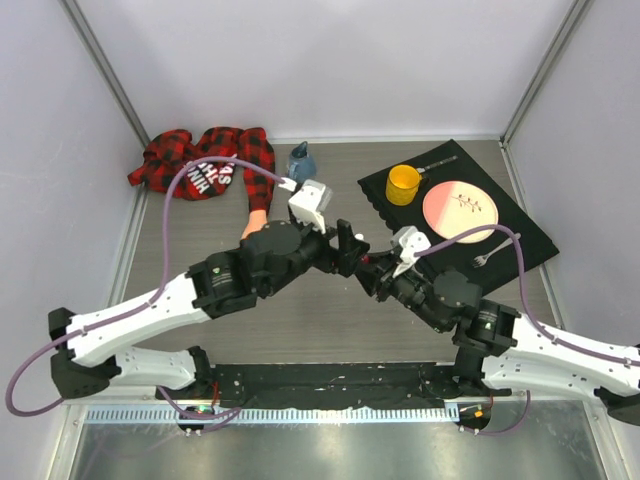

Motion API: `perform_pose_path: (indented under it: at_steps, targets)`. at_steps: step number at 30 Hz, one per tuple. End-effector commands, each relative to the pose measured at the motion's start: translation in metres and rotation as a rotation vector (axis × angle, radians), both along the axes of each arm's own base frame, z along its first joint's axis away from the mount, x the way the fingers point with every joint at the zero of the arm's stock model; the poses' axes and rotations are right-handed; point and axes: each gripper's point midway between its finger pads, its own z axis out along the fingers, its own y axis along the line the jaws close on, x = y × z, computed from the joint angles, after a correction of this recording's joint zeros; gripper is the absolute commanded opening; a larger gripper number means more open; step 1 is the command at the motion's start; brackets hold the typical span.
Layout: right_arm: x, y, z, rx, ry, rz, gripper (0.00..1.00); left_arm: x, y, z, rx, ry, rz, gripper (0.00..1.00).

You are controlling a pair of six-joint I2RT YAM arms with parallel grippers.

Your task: Paint the nails

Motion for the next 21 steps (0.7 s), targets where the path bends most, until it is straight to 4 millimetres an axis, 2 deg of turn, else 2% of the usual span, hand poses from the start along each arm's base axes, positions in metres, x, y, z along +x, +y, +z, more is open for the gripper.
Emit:
perform_pose_path:
  at_steps: [1, 2, 3, 9, 11, 12, 15, 19, 21]
  targets:
    - [-0.029, 0.006, 0.029, 0.130, -0.032, 0.176, 0.01, -0.029, 0.007, 0.040, -0.159, -0.047, -0.169, 0.81]
    - [-0.038, 0.009, 0.030, 0.137, -0.023, 0.227, 0.01, -0.039, 0.011, 0.046, -0.183, -0.050, -0.218, 0.86]
    - [-0.043, 0.006, 0.034, 0.159, -0.006, 0.247, 0.01, -0.046, 0.011, 0.048, -0.193, -0.048, -0.249, 0.86]
    - [-0.081, 0.000, 0.054, 0.265, 0.033, 0.419, 0.01, -0.097, 0.012, 0.068, -0.294, -0.049, -0.526, 0.85]
    - [-0.087, -0.002, 0.062, 0.301, 0.051, 0.441, 0.01, -0.107, 0.010, 0.074, -0.320, -0.046, -0.583, 0.84]
    - [-0.098, 0.000, 0.066, 0.305, 0.053, 0.503, 0.01, -0.117, 0.007, 0.074, -0.325, -0.039, -0.643, 0.83]
    - [-0.106, 0.000, 0.072, 0.324, 0.063, 0.544, 0.01, -0.131, -0.001, 0.081, -0.351, -0.021, -0.738, 0.83]
    - [-0.112, 0.001, 0.080, 0.339, 0.062, 0.580, 0.01, -0.137, -0.009, 0.088, -0.361, -0.013, -0.791, 0.83]
    - [-0.111, 0.002, 0.080, 0.345, 0.059, 0.578, 0.01, -0.137, -0.011, 0.092, -0.360, -0.020, -0.796, 0.79]
